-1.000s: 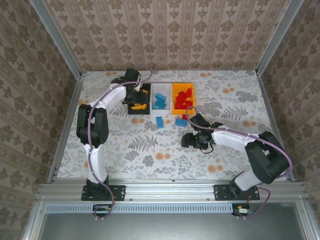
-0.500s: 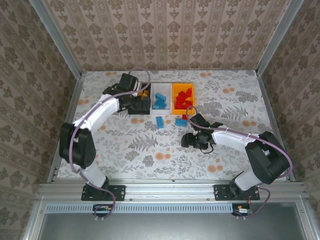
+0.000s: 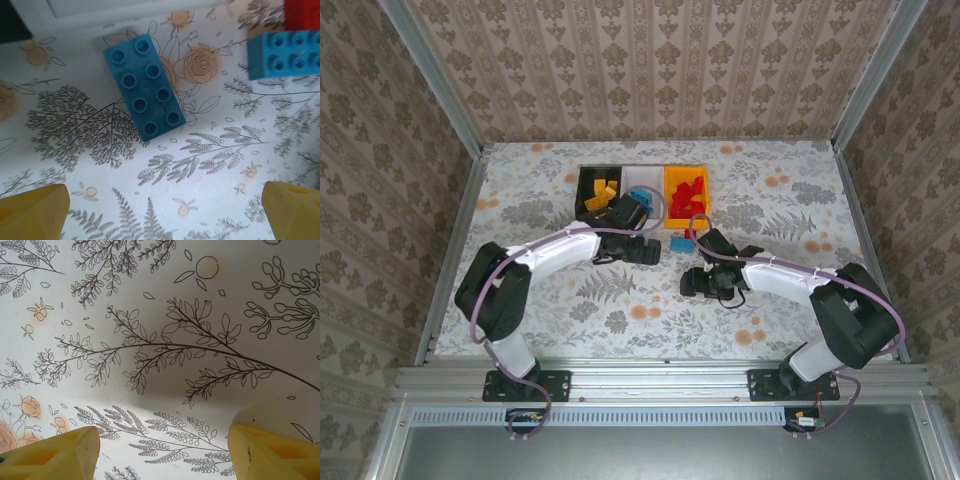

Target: Sort the legos into containers by color

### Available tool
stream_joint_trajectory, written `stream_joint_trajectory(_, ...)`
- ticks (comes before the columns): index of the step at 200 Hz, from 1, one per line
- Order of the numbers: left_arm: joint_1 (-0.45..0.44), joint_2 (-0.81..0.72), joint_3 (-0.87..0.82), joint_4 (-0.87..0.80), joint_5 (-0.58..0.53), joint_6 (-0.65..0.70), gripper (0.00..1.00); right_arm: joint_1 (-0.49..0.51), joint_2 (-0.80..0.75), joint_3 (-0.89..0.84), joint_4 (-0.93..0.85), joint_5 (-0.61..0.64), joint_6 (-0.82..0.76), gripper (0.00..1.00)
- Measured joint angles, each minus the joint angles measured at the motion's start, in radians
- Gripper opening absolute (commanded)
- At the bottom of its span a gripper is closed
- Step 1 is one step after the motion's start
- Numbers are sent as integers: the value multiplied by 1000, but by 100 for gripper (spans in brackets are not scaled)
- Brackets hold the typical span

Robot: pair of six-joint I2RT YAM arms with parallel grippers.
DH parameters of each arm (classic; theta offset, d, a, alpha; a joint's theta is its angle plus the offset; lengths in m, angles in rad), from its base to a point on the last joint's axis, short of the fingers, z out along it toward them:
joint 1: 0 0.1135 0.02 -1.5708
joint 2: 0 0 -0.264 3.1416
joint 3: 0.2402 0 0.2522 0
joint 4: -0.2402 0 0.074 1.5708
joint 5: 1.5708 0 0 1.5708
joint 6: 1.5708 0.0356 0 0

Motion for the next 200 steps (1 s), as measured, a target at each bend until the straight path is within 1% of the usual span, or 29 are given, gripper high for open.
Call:
stream_joint_trajectory(29,-2,89,49,7,-11,-11,99,0,-16,0,0,0,0,70)
stream_joint_trajectory(56,-2,150,82,14,-17,-11,95,0,-20,0,-1,0,0,70)
stream_joint_trajectory(72,-2,179,98,14,-19,-11,90,0,-20,0,0,0,0,70)
stream_joint_trajectory(90,3,207,117,13,-25,-11,82,0,-20,0,0,0,-1,70)
stream_joint_trajectory(127,29,246,171,-11,-29,-6,71,0,-14,0,0,0,-1,70)
stream_joint_trajectory(155,49,256,186,-16,-25,3,56,0,-9,0,0,0,0,70)
stream_joint_trajectory(163,54,261,191,-19,-25,4,49,0,-9,0,0,0,0,70)
stream_joint_trajectory(172,58,262,193,-25,-26,15,37,0,-9,0,0,0,0,70)
stream_joint_trajectory(180,63,262,193,-23,-25,18,30,0,-8,0,1,0,0,70)
stream_joint_trajectory(200,68,262,194,-6,-17,19,26,0,-8,0,2,0,0,70)
